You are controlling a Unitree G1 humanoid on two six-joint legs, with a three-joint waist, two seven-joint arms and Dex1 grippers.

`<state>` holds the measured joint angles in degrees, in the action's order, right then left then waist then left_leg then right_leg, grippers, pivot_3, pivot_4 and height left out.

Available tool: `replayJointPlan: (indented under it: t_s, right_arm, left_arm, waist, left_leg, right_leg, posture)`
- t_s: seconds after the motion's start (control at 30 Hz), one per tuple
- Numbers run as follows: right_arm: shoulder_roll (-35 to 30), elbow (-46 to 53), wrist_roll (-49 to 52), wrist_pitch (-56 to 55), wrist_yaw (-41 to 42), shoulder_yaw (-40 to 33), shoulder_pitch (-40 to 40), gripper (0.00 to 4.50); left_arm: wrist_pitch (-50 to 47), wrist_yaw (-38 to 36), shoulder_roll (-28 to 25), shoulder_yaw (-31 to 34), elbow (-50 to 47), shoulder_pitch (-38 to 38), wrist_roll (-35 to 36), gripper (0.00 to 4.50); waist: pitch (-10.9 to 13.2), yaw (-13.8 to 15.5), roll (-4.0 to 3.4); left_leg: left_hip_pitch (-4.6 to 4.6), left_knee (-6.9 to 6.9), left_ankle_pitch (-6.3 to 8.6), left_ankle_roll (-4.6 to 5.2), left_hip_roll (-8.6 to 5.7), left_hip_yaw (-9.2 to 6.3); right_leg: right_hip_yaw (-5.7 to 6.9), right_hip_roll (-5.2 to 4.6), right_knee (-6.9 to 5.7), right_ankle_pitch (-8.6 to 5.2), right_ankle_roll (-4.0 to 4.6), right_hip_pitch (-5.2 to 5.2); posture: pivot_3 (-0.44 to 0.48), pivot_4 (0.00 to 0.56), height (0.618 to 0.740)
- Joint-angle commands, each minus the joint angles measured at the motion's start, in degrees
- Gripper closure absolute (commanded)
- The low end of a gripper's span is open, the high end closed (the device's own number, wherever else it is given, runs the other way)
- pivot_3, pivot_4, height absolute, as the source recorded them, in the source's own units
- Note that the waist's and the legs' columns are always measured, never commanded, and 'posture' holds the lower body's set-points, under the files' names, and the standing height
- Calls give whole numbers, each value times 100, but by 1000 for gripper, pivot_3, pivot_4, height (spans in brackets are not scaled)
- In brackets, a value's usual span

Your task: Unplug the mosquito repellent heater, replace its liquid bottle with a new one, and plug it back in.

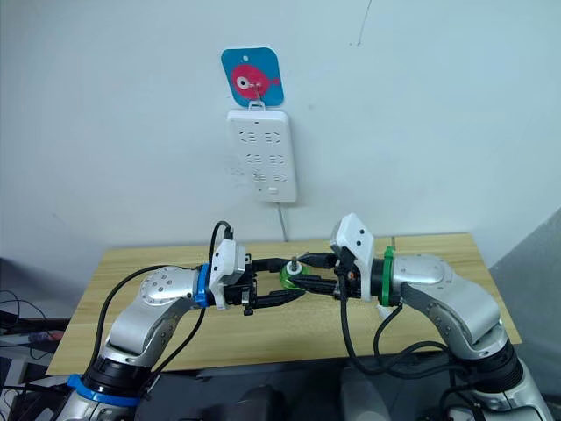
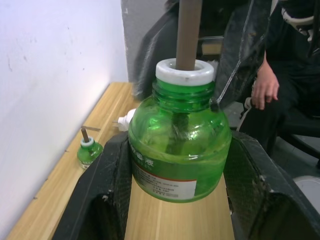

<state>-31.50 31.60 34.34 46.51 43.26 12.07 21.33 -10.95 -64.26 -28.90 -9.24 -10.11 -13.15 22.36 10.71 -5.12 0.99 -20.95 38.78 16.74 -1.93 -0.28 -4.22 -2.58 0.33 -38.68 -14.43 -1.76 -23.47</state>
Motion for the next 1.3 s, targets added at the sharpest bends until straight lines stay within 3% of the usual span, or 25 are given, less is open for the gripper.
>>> replayJointPlan:
  t_s: [0.03, 0.57, 0.6, 0.77, 0.87, 1.1, 1.3]
  right_arm:
    - [-67, 143, -131, -178, 28, 25, 49, 3608]
    - [-55, 325, -36, -220, -26, -180, -122, 3608]
    - [-57, 336, -22, -212, -33, -205, -137, 3608]
    - [-62, 362, 128, -130, -116, -473, -223, 3608]
    - [18, 343, 444, 80, -333, -876, -281, 3608]
    - [606, 286, 1784, 817, -1318, -1915, -409, 3608]
    - [1422, -46, 4001, 1142, -2979, -2571, -428, 3608]
  left_arm:
    - [107, 6, 54, 27, -153, 3, 99, 2251]
    - [-12, 78, 121, 100, -353, 140, 375, 2251]
    - [-9, 68, 107, 107, -344, 137, 384, 1542]
    - [-274, 303, -19, 227, -167, 189, 327, 101]
    - [-690, 463, -95, 409, -245, 348, 546, 77]
    - [-2240, 1113, -34, 818, -1029, 443, 1708, 77]
    - [-3821, 2189, 290, 1386, -1208, -165, 3442, 77]
  waist:
    - [0, 2, 0]
    - [1, 5, 0]
    - [1, 6, 1]
    - [2, 4, 0]
    - [2, 0, 1]
    - [4, 13, 3]
    - [4, 12, 3]
  left_leg:
    - [0, 0, 0, 0, -1, 0]
    - [0, -1, 0, 0, -1, 1]
    - [0, -1, 0, 0, -1, 1]
    - [-1, -2, 0, 0, -1, 2]
    - [0, -2, 0, 0, -1, 2]
    - [-8, -3, 0, 0, 1, -8]
    - [-8, -2, 0, 0, 0, -12]
  right_leg:
    - [0, 1, 0, 0, 0, 0]
    - [-1, 1, 2, -1, -2, 0]
    - [-1, 1, 3, -2, -2, 0]
    - [-2, 2, 4, -2, -4, 0]
    - [-2, 3, 4, -3, -4, 0]
    - [-6, 1, 8, -4, -5, 0]
    - [-8, 2, 4, -4, -5, 2]
  posture:
    - [-135, 144, 740]
    - [-132, 156, 740]
    - [-133, 156, 740]
    - [-136, 157, 740]
    - [-134, 157, 740]
    - [-119, 152, 740]
    - [-109, 145, 740]
